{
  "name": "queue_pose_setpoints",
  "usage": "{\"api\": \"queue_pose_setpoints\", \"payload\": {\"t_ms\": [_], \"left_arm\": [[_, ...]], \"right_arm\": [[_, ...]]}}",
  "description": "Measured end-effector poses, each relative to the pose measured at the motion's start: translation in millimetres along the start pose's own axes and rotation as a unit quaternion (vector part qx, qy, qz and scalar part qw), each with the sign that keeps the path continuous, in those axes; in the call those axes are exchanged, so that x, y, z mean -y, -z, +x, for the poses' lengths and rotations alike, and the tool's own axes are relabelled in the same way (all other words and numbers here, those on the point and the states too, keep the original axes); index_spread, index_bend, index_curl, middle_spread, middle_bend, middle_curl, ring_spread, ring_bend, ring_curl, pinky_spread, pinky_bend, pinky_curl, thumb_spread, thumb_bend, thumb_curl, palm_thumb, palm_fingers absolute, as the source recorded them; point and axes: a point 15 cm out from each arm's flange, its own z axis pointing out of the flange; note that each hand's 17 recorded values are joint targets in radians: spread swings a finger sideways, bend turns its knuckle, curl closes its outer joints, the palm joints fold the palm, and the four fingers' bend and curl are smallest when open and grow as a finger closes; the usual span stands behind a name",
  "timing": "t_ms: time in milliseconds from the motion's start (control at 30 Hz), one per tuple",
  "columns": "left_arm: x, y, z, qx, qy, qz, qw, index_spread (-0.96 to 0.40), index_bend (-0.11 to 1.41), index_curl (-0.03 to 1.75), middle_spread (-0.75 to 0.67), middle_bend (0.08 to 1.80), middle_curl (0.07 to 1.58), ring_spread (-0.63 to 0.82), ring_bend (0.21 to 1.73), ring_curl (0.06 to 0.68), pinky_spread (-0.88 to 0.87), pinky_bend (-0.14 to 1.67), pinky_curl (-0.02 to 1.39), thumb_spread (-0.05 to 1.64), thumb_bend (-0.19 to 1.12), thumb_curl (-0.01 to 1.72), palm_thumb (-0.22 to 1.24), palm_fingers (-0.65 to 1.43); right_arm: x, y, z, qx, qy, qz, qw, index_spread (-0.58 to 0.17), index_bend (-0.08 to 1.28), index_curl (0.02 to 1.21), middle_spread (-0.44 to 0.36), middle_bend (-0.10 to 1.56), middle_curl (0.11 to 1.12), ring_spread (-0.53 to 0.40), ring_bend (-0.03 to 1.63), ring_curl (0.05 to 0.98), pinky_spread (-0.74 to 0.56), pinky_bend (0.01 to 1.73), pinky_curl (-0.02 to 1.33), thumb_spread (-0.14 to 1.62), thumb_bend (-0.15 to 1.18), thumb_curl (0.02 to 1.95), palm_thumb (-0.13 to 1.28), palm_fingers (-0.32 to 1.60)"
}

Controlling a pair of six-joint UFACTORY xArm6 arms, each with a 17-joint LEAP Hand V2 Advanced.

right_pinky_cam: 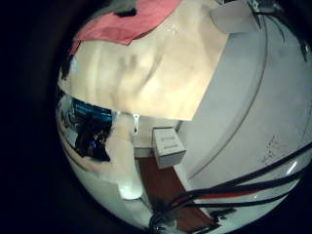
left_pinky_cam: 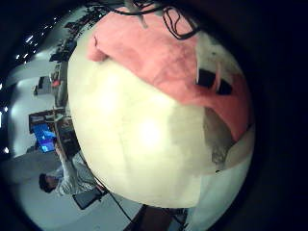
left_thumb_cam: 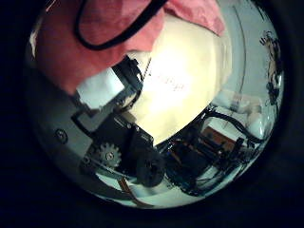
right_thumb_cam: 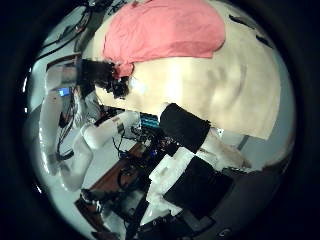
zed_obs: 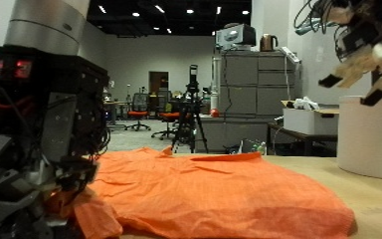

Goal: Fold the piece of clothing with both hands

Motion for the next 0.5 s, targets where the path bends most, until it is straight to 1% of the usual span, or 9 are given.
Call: {"api": "queue_pose_setpoints", "payload": {"t_ms": [67,133,167,267,333,400,433,467,500], "left_arm": [[-4.4,6.8,-1.7,-0.002,0.002,-0.009,1.0,-0.38,0.41,0.47,-0.44,0.76,0.78,-0.43,1.27,0.516,-0.6,1.09,0.62,1.0,0.1,0.58,0.84,1.03],[-7.9,19.1,-3.2,-0.003,0.004,-0.014,0.9999,-0.41,0.43,0.5,-0.47,0.76,0.81,-0.44,1.3,0.532,-0.61,1.15,0.63,0.99,0.09,0.6,0.86,1.02],[-8.0,25.3,-3.3,-0.002,0.003,-0.013,0.9999,-0.43,0.45,0.52,-0.48,0.76,0.84,-0.44,1.32,0.545,-0.61,1.17,0.65,0.99,0.09,0.61,0.86,1.0],[-8.0,40.3,-4.0,-0.001,0.003,-0.013,0.9999,-0.47,0.49,0.59,-0.52,0.77,0.92,-0.45,1.36,0.57,-0.62,1.24,0.67,0.98,0.08,0.65,0.88,0.95],[-8.8,47.1,-3.7,-0.001,0.003,-0.016,0.9999,-0.5,0.52,0.64,-0.54,0.77,0.98,-0.45,1.38,0.583,-0.62,1.27,0.68,0.98,0.07,0.67,0.89,0.92],[-9.4,52.9,-2.0,0.0,0.0,-0.018,0.9998,-0.52,0.54,0.7,-0.57,0.78,1.04,-0.45,1.41,0.598,-0.62,1.3,0.69,0.97,0.06,0.69,0.9,0.89],[-10.4,54.5,-1.0,0.0,-0.001,-0.02,0.9998,-0.53,0.54,0.71,-0.57,0.78,1.05,-0.45,1.42,0.6,-0.61,1.31,0.69,0.97,0.06,0.7,0.9,0.88],[-11.9,56.0,-0.3,0.001,-0.001,-0.023,0.9997,-0.54,0.55,0.73,-0.58,0.79,1.07,-0.44,1.43,0.605,-0.61,1.32,0.69,0.97,0.06,0.7,0.9,0.87],[-12.9,57.5,0.0,0.001,-0.001,-0.024,0.9997,-0.54,0.55,0.74,-0.58,0.79,1.08,-0.44,1.43,0.608,-0.61,1.33,0.69,0.97,0.06,0.71,0.9,0.86]], "right_arm": [[4.8,-7.4,-0.4,-0.001,0.007,0.001,1.0,-0.3,0.13,0.23,-0.093,0.23,0.27,-0.148,0.76,0.368,-0.35,0.85,0.41,1.22,0.0,0.26,0.52,0.52],[8.6,-17.0,-2.6,-0.003,0.019,-0.004,1.0,-0.3,0.15,0.24,-0.097,0.25,0.28,-0.16,0.76,0.371,-0.38,0.83,0.4,1.21,-0.01,0.27,0.54,0.5],[10.5,-22.4,-3.4,-0.004,0.022,-0.007,1.0,-0.301,0.18,0.25,-0.083,0.28,0.3,-0.154,0.74,0.365,-0.37,0.79,0.39,1.2,-0.01,0.27,0.55,0.46],[25.0,-37.2,-7.8,-0.008,0.034,-0.008,0.999,-0.302,0.22,0.28,-0.052,0.38,0.33,-0.117,0.66,0.347,-0.27,0.61,0.34,1.17,-0.01,0.29,0.6,0.35],[36.8,-47.0,-12.0,-0.016,0.046,-0.005,0.999,-0.301,0.24,0.3,-0.069,0.39,0.34,-0.088,0.62,0.33,-0.2,0.54,0.32,1.14,-0.01,0.3,0.63,0.31],[49.6,-55.8,-11.2,-0.036,0.057,0.001,0.998,-0.297,0.23,0.31,-0.087,0.39,0.34,-0.063,0.6,0.314,-0.14,0.52,0.29,1.1,-0.02,0.31,0.64,0.3],[55.0,-60.6,-9.7,-0.048,0.062,0.002,0.997,-0.293,0.22,0.31,-0.087,0.38,0.34,-0.057,0.6,0.312,-0.14,0.51,0.29,1.09,-0.02,0.31,0.64,0.3],[58.6,-64.3,-9.5,-0.056,0.067,0.002,0.996,-0.289,0.21,0.31,-0.063,0.37,0.34,-0.05,0.6,0.31,-0.12,0.51,0.28,1.08,-0.02,0.31,0.64,0.3],[63.9,-69.1,-10.1,-0.064,0.072,0.004,0.995,-0.283,0.2,0.31,-0.06,0.36,0.34,-0.046,0.59,0.308,-0.12,0.52,0.28,1.07,-0.02,0.31,0.64,0.3]]}}
